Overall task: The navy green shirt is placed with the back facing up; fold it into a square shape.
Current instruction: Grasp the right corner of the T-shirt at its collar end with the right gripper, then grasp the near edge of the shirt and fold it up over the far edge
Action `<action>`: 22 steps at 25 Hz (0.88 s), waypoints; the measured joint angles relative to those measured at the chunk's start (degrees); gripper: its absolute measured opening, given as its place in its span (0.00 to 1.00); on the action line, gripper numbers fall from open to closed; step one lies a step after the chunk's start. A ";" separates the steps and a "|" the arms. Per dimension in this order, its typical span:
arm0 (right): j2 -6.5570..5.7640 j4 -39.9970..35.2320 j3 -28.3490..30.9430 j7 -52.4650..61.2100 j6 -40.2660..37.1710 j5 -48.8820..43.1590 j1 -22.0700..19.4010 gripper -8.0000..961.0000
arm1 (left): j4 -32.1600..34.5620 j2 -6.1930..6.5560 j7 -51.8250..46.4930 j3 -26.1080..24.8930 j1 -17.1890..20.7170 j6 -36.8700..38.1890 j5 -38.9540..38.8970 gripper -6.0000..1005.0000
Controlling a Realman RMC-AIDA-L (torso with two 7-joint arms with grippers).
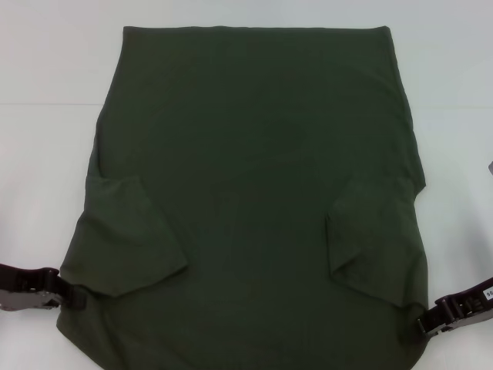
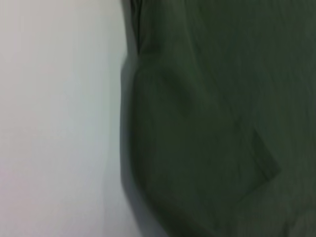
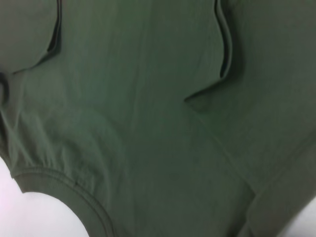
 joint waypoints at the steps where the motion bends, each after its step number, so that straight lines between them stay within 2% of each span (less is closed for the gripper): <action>1: -0.01 0.00 0.00 0.00 0.00 0.00 0.00 0.60 | 0.00 0.00 0.01 0.00 -0.02 0.00 0.00 0.03; 4: -0.19 0.11 -0.01 0.07 0.02 0.00 0.02 0.36 | 0.00 0.00 0.07 -0.05 -0.05 0.00 0.00 0.03; 9: -0.22 0.18 -0.01 -0.04 -0.01 0.00 0.04 0.11 | 0.00 0.00 0.31 -0.06 -0.06 0.04 -0.35 0.03; 15: -0.30 -0.05 0.10 -2.58 -2.12 0.36 0.12 0.08 | 0.00 0.23 0.65 -0.06 -0.06 1.60 -1.31 0.03; 20: -0.47 -0.32 0.53 -7.74 -8.63 1.87 -0.03 0.08 | -0.28 0.70 1.81 -0.05 -0.02 5.62 -1.48 0.03; 22: -0.69 -0.10 0.37 -11.83 -12.68 2.24 -0.54 0.08 | -2.19 1.38 3.40 0.08 0.12 8.59 -1.49 0.03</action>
